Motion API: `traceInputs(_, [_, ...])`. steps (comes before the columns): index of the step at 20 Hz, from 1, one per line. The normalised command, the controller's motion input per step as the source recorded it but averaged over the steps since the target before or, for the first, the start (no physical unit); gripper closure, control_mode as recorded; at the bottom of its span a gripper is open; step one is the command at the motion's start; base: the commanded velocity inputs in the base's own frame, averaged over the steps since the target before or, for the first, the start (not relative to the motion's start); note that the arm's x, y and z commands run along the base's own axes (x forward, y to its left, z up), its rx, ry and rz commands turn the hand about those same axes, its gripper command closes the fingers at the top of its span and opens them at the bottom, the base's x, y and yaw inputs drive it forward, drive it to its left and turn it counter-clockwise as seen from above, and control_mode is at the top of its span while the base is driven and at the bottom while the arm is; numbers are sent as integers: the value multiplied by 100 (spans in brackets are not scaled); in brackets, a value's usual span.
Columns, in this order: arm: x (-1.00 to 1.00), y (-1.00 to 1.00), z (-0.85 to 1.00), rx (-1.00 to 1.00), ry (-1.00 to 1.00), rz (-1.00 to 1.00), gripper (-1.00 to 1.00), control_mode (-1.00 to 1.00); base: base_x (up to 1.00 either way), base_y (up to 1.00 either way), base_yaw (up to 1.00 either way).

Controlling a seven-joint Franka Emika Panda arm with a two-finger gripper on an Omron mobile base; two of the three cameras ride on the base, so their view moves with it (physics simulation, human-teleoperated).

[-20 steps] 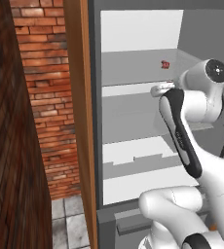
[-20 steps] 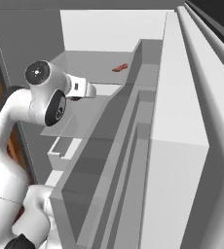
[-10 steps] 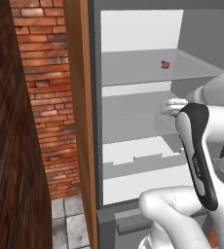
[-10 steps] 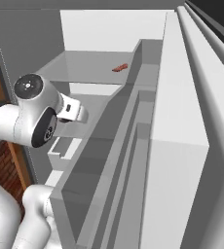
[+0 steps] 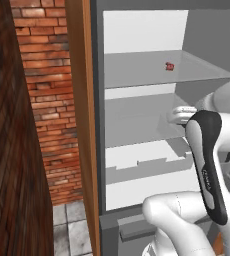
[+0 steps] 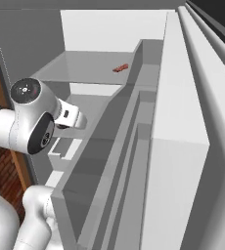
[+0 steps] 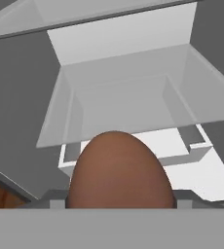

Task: Pick the egg and butter from the fridge and place them by the bowl for mixing.

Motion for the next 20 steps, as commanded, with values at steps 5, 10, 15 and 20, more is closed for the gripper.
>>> traceInputs(5, [0, 0, 0, 0, 0, 0, 100, 100, -84, 6, 0])
traceInputs(10, [0, 0, 0, 0, 0, 0, 100, 100, -93, 9, 0])
traceInputs(15, [0, 0, 0, 0, 0, 0, 100, 100, -94, 11, 0])
traceInputs(20, [0, 0, 0, 0, 0, 0, 100, 100, -94, 17, 0])
